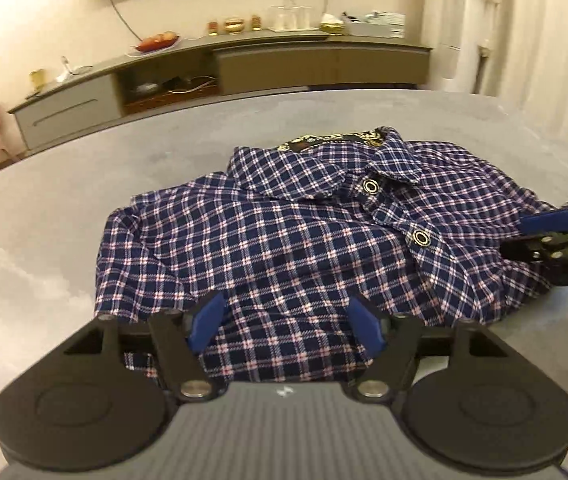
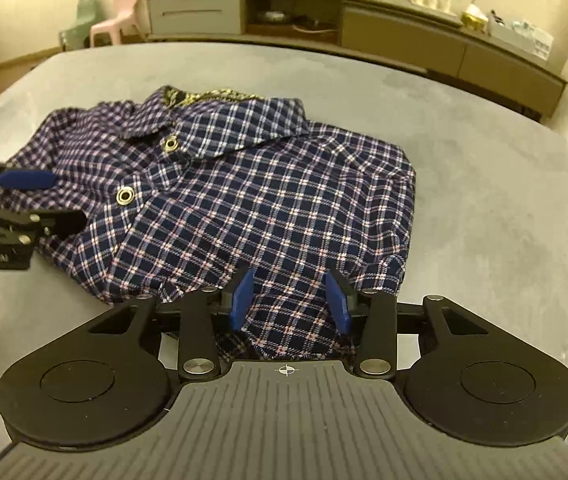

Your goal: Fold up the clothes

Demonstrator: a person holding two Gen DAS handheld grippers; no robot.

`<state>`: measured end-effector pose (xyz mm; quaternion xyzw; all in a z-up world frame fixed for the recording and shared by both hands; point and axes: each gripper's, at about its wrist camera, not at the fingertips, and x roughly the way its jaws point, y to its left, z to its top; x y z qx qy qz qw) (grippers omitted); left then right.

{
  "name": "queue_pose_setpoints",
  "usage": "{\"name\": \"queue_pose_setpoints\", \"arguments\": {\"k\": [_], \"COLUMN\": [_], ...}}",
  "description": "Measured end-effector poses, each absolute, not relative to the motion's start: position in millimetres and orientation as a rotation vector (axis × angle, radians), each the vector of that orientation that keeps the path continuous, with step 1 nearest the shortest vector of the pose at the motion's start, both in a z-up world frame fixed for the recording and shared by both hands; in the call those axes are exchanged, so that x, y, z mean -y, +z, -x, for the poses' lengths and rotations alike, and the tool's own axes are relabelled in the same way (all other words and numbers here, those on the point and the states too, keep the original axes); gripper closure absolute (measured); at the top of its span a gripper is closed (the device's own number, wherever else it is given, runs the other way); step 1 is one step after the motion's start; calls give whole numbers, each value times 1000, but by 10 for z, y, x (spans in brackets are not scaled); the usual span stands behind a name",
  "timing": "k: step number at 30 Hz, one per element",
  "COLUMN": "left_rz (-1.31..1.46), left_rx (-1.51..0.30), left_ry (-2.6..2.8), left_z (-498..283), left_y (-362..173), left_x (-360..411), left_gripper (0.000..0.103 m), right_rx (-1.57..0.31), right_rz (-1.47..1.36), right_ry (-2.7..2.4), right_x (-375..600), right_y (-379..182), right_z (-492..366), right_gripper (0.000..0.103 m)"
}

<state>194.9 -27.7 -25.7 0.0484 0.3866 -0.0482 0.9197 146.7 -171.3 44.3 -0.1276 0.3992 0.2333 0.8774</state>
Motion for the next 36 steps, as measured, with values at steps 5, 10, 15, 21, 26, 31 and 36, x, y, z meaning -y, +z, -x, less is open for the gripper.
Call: {"name": "queue_pose_setpoints", "arguments": {"k": [5,10,15,21,26,31,36], "left_rz": [-43,10,21,5,-17,45,43], "left_rx": [-772,-747,-714,-755,-738,-677,-701], "left_ry": [-45,-45,-50,-25,-39,-89,-77], "left_z": [-1701,-1444,-1199,-1144,-1091,-1035,-1077], "left_y": [-27,155,224,159,170,146,90], "left_x": [180,229,305,342,382,298,245], "left_gripper": [24,15,4,0,0,0,0], "right_rx": [-753,-735,-721,-701,-690,-699,-708], "right_rz": [196,155,114,108,101,101,108], "right_ry": [464,455,445,409,361,335,320], "right_x": [1580,1537,1493,1434,1455,1478,1480], "right_y": [658,681,695,665,619,571,525], "right_z": [-1222,-985,-756,-582,-610,-679,-751], "right_gripper": [18,18,18,14,13,13,13]}}
